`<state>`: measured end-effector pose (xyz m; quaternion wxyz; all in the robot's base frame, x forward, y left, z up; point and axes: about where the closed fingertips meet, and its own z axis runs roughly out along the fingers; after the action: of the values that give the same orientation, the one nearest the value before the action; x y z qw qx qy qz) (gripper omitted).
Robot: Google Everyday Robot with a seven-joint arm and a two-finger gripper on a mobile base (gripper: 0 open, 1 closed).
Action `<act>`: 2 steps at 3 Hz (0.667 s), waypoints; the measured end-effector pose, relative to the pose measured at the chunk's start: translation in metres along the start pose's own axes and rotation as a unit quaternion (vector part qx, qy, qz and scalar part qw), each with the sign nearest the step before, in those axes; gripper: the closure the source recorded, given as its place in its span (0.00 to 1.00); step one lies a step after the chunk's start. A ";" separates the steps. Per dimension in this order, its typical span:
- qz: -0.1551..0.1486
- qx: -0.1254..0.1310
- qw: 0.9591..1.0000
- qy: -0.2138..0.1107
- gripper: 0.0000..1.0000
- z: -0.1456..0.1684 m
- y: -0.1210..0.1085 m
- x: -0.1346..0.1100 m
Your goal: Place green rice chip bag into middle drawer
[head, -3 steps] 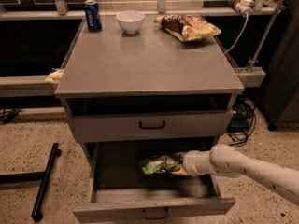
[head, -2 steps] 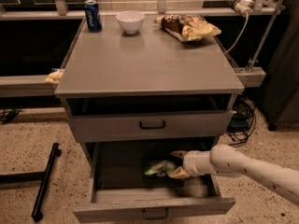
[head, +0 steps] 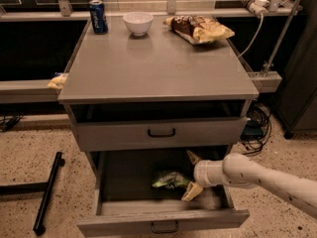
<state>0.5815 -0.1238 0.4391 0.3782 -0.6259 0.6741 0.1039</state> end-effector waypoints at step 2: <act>-0.011 -0.005 1.000 0.024 0.00 -0.037 0.000 0.013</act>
Offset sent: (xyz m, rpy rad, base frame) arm -0.0299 -0.0783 0.0369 -0.0965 0.0183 -0.0017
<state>0.5679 -0.1565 0.4563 0.3599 -0.6373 0.6756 0.0886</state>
